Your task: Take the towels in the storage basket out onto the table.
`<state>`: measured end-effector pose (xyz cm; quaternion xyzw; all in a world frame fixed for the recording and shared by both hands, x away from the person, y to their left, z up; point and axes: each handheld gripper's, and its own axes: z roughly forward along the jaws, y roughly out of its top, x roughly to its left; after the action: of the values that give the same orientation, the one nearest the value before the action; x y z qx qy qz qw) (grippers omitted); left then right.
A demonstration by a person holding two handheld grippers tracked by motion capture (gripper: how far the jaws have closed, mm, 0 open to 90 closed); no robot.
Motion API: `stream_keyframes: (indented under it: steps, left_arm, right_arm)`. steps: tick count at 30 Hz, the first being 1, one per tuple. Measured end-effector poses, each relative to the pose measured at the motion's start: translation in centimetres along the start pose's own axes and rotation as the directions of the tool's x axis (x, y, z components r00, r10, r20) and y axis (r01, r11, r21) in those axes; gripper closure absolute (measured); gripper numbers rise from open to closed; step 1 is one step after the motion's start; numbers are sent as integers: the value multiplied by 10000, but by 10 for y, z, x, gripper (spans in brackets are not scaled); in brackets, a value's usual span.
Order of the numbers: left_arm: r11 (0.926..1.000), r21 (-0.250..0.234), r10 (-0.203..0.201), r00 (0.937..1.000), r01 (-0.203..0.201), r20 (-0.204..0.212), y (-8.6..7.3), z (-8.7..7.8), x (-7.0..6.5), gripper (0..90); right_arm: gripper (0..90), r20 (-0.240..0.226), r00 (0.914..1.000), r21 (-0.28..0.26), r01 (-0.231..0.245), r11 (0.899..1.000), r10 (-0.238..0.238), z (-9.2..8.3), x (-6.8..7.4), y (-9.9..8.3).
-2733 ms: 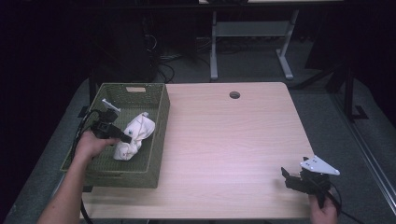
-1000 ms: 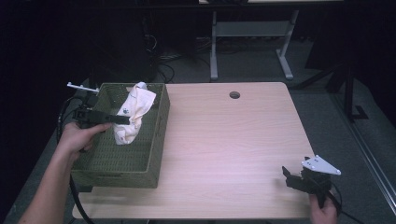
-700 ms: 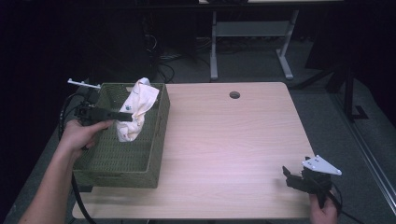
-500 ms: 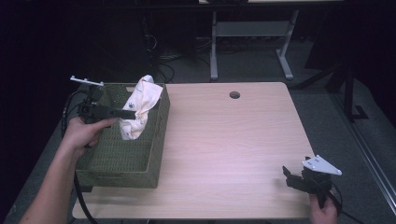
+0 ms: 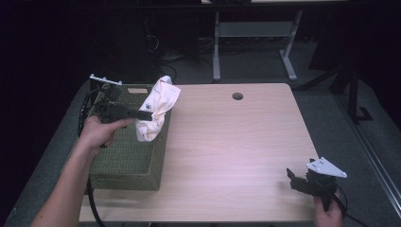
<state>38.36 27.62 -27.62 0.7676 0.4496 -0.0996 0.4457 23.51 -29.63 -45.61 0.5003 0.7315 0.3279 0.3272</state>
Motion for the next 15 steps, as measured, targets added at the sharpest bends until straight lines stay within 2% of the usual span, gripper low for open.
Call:
stream_keyframes:
  steps: [15]
  left_arm:
    - [9992, 283, 287, 9993, -294, 260, 6, 27, -13, 714]
  right_arm:
    - [139, -10, 10000, -12, 4, 10000, -4, 0, 1, 0]
